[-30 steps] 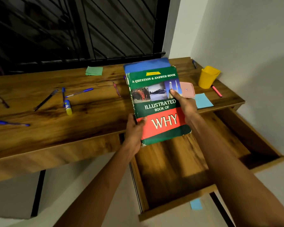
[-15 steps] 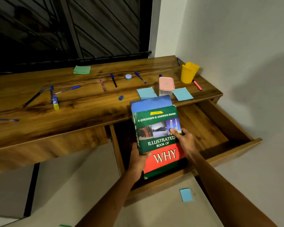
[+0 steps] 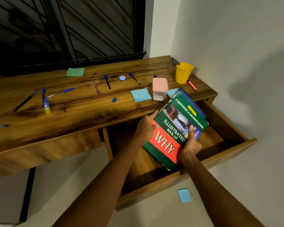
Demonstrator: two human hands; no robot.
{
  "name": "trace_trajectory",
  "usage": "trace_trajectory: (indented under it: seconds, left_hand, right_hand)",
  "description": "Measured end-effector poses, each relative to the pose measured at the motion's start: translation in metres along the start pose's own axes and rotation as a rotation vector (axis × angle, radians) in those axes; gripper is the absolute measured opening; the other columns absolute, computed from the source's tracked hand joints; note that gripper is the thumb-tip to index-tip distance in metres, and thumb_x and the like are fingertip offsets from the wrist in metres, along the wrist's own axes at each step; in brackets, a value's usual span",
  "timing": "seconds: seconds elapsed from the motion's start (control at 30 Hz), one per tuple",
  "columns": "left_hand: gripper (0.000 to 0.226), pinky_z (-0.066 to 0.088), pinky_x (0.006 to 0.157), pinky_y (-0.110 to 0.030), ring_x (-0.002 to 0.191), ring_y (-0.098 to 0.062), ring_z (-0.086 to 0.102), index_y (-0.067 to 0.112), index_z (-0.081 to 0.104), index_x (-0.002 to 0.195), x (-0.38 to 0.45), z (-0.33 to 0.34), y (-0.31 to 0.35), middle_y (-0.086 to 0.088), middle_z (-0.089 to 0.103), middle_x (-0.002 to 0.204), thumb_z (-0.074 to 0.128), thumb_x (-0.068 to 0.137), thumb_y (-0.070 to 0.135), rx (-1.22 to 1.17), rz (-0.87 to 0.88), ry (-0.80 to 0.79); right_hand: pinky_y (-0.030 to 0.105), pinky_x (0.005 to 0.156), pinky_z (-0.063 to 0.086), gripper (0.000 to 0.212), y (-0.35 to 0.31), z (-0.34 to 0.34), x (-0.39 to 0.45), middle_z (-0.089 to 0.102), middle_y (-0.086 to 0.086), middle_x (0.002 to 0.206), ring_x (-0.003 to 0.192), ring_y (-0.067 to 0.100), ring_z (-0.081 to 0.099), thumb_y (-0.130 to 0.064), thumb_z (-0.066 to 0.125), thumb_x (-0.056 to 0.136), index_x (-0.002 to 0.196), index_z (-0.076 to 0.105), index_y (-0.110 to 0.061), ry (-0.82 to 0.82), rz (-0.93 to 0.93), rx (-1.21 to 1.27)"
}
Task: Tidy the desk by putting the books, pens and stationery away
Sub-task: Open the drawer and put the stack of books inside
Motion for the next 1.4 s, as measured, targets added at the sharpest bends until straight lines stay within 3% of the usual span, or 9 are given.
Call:
trace_trajectory:
  seconds: [0.13, 0.27, 0.43, 0.6, 0.7, 0.83, 1.03, 1.3, 1.4]
  left_hand:
    - [0.048, 0.043, 0.102, -0.045, 0.121, -0.032, 0.053, 0.011, 0.051, 0.131, 0.025, 0.014, -0.009, -0.014, 0.058, 0.129, 0.064, 0.085, 0.011, 0.302, -0.127, -0.124]
    - [0.040, 0.045, 0.098, -0.036, 0.119, -0.030, 0.056, 0.002, 0.054, 0.126, 0.010, 0.030, -0.031, -0.016, 0.059, 0.128, 0.062, 0.088, 0.008, 0.247, -0.277, -0.225]
    - [0.044, 0.045, 0.101, -0.037, 0.118, -0.030, 0.056, 0.000, 0.053, 0.128, -0.013, 0.033, -0.081, -0.018, 0.058, 0.129, 0.063, 0.086, 0.007, 0.078, -0.538, -0.202]
    - [0.074, 0.036, 0.108, -0.038, 0.132, -0.031, 0.041, 0.003, 0.020, 0.145, -0.039, 0.028, -0.100, -0.016, 0.034, 0.146, 0.062, 0.089, 0.028, -0.060, -0.778, -0.210]
    - [0.074, 0.035, 0.111, -0.041, 0.134, -0.033, 0.037, 0.008, 0.023, 0.147, -0.056, 0.030, -0.111, -0.016, 0.031, 0.149, 0.057, 0.090, 0.040, -0.075, -0.897, -0.266]
    - [0.058, 0.034, 0.110, -0.042, 0.136, -0.035, 0.036, 0.004, 0.032, 0.142, -0.077, 0.023, -0.112, -0.019, 0.034, 0.149, 0.044, 0.098, 0.038, -0.042, -0.928, -0.328]
    - [0.061, 0.036, 0.109, -0.042, 0.134, -0.036, 0.039, -0.001, 0.032, 0.141, -0.086, 0.023, -0.097, -0.021, 0.034, 0.148, 0.042, 0.098, 0.041, 0.033, -0.922, -0.375]
    - [0.067, 0.035, 0.109, -0.038, 0.131, -0.033, 0.042, 0.006, 0.043, 0.139, -0.099, 0.028, -0.088, -0.017, 0.040, 0.146, 0.037, 0.094, 0.056, 0.325, -0.731, -0.462]
    - [0.088, 0.037, 0.108, -0.043, 0.132, -0.033, 0.042, 0.011, 0.038, 0.141, -0.102, 0.025, -0.072, -0.012, 0.039, 0.147, 0.045, 0.079, 0.073, 0.435, -0.578, -0.510]
  right_hand:
    - [0.033, 0.071, 0.044, 0.063, 0.003, -0.013, -0.001, 0.061, 0.014, 0.098, 0.086, 0.031, 0.061, -0.053, 0.069, 0.078, 0.105, 0.060, 0.003, 0.230, 0.115, -0.133]
    - [0.039, 0.080, 0.049, 0.069, 0.015, -0.022, 0.020, 0.062, 0.024, 0.116, 0.102, 0.038, 0.062, -0.051, 0.065, 0.082, 0.114, 0.054, 0.009, 0.190, 0.120, -0.353]
    - [0.044, 0.077, 0.056, 0.068, 0.032, 0.004, 0.033, 0.067, 0.018, 0.098, 0.088, 0.034, 0.066, -0.058, 0.068, 0.076, 0.101, 0.058, 0.005, 0.004, 0.016, -0.643]
    - [0.030, 0.067, 0.046, 0.059, 0.041, 0.062, 0.027, 0.067, 0.014, 0.080, 0.071, 0.027, 0.062, -0.060, 0.068, 0.075, 0.082, 0.066, -0.002, -0.322, -0.124, -0.899]
    - [0.024, 0.056, 0.043, 0.048, 0.057, 0.083, 0.012, 0.070, 0.011, 0.076, 0.064, 0.022, 0.062, -0.050, 0.071, 0.078, 0.083, 0.071, -0.002, -0.543, -0.123, -1.012]
    - [0.042, 0.085, 0.055, 0.053, 0.110, 0.076, 0.031, 0.073, 0.015, 0.090, 0.086, 0.029, 0.069, -0.055, 0.070, 0.074, 0.092, 0.071, -0.005, -0.653, -0.113, -1.120]
    - [0.026, 0.073, 0.039, 0.052, 0.098, 0.068, -0.009, 0.065, 0.018, 0.106, 0.089, 0.029, 0.060, -0.048, 0.041, 0.097, 0.107, 0.063, -0.002, -0.648, -0.202, -1.474]
    - [0.038, 0.096, 0.045, 0.055, 0.100, 0.059, -0.013, 0.052, 0.011, 0.131, 0.120, 0.028, 0.052, -0.050, 0.049, 0.091, 0.132, 0.047, -0.013, -0.615, -0.408, -2.011]
    - [0.037, 0.104, 0.040, 0.058, 0.084, 0.056, -0.017, 0.045, 0.009, 0.141, 0.129, 0.030, 0.045, -0.050, 0.050, 0.092, 0.136, 0.041, -0.013, -0.747, -0.336, -1.934]
Point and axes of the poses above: each hand's wrist, its own x-axis towards the middle knuckle, its own z-axis out of the palm, y = z × x, the point moved 4 cm from there along x, towards the middle knuckle
